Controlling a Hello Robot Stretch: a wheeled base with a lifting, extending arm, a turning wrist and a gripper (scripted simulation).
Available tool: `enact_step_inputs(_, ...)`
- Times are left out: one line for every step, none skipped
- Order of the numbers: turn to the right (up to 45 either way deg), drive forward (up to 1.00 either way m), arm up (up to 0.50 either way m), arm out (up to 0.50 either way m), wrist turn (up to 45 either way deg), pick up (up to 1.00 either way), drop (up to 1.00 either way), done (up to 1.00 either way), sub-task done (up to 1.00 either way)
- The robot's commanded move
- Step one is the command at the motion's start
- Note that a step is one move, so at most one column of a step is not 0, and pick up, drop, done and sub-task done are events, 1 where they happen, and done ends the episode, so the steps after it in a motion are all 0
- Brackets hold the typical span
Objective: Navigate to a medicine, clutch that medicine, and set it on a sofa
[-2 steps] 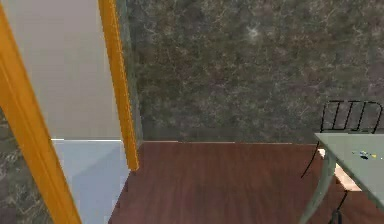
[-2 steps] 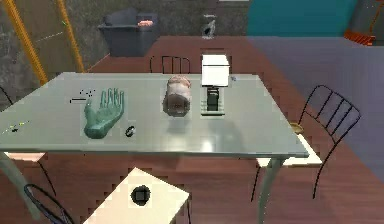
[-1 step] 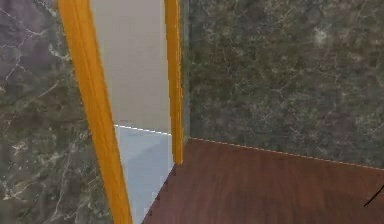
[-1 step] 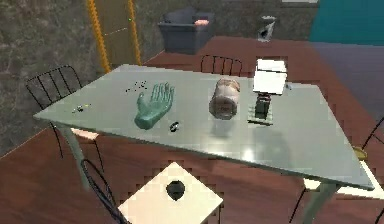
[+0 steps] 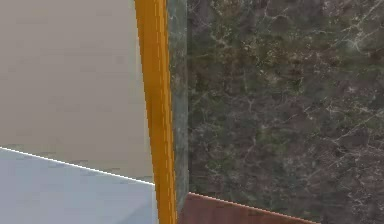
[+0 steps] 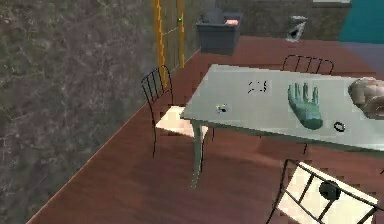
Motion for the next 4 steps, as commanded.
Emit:
enact_step_inputs(-9.0, 0.0, 0.0, 0.0, 0.0, 0.0, 0.0, 0.0, 0.0)
enact_step_inputs(0.0, 0.4, 0.0, 0.0, 0.0, 0.0, 0.0, 0.0, 0.0)
enact_step_inputs(-45.0, 0.0, 0.0, 0.0, 0.0, 0.0, 0.0, 0.0, 0.0)
enact_step_inputs(-21.0, 0.0, 0.0, 0.0, 0.0, 0.0, 0.0, 0.0, 0.0)
